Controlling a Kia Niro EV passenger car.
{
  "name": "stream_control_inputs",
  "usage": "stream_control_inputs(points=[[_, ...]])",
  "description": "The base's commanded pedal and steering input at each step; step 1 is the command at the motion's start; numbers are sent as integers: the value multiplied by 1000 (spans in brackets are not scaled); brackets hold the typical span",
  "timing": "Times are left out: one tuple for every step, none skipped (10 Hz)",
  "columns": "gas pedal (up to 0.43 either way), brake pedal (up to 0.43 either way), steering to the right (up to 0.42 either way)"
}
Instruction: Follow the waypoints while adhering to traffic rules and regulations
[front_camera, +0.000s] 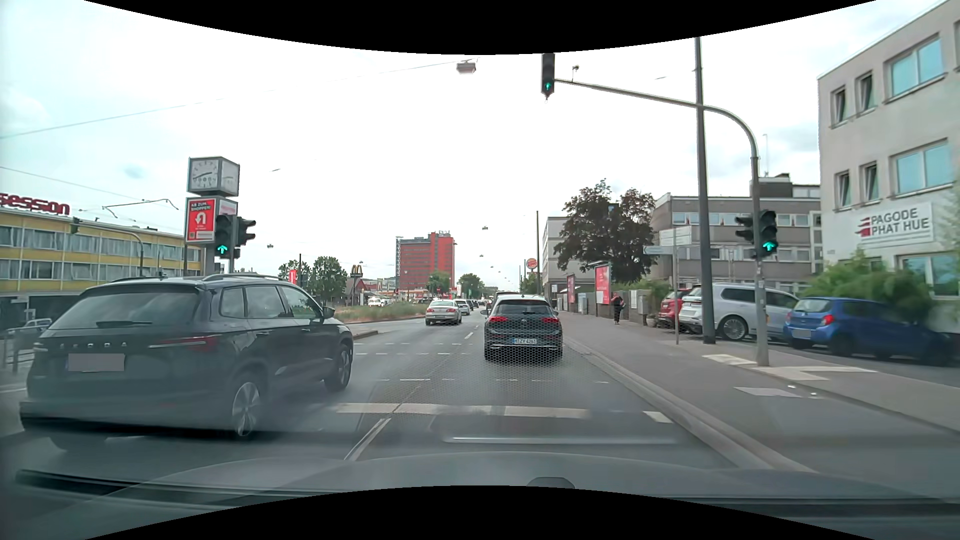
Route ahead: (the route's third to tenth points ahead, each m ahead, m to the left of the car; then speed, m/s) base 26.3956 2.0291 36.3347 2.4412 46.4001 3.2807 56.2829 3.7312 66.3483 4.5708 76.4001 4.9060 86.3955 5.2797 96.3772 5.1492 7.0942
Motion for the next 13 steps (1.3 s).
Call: stream_control_inputs(points=[[28, 0, -10], [28, 0, -10], [28, 0, -10], [28, 0, -10], [28, 0, -10], [28, 0, -10], [28, 0, -10], [28, 0, -10], [28, 0, -10], [28, 0, -10], [28, 0, -10], [28, 0, -10], [28, 0, -10]])
